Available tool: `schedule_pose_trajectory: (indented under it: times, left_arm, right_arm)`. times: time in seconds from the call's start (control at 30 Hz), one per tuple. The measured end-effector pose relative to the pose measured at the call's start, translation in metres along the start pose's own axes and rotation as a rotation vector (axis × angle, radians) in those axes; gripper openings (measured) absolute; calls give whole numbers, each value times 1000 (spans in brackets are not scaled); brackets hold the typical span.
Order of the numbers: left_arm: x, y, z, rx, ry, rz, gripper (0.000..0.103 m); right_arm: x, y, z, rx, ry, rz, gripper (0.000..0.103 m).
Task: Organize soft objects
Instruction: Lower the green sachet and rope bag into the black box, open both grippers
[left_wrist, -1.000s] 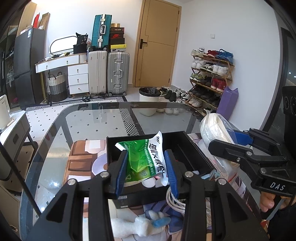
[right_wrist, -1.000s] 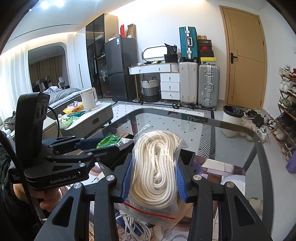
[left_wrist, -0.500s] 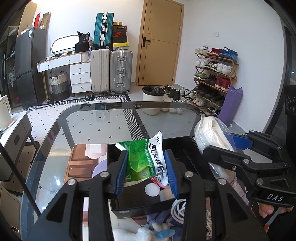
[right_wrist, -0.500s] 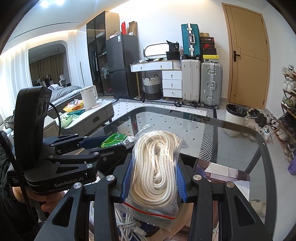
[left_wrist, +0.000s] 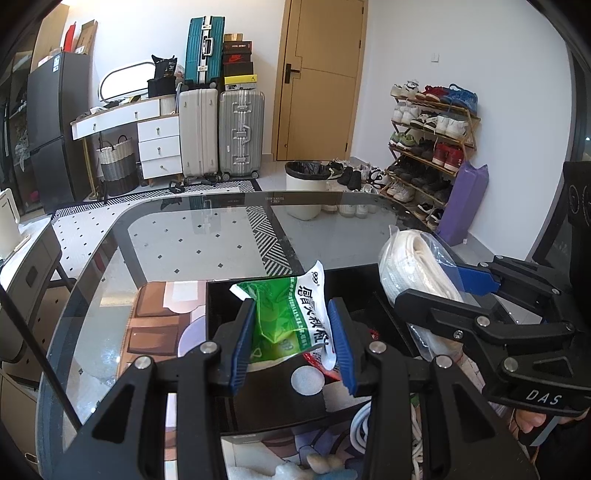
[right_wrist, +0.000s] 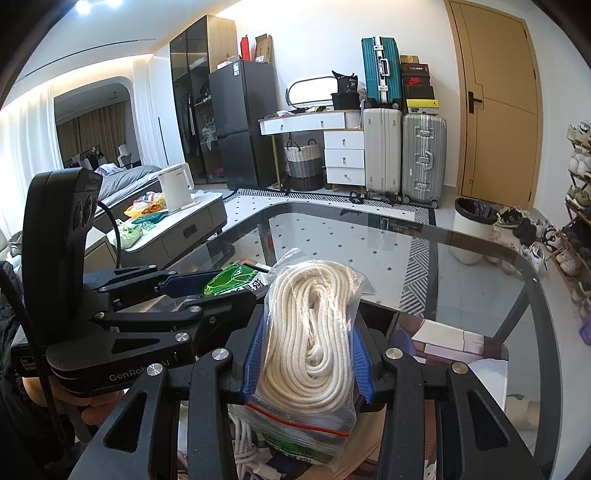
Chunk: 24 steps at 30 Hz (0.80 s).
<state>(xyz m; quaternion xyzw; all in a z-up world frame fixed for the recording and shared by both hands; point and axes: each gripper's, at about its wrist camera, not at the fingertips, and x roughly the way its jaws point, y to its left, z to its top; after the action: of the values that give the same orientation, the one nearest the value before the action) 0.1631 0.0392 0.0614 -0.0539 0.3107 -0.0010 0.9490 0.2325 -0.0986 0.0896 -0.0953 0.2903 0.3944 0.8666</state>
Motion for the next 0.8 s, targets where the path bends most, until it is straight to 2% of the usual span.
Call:
schedule_pose_trajectory:
  times: [0.67, 0.8]
  left_arm:
    - [11, 2, -5, 7, 35, 18, 38]
    - [11, 0, -5, 11, 36, 26, 42]
  right_arm:
    - [25, -10, 0, 19, 0, -36, 42]
    - [28, -13, -1, 21, 3, -53, 42]
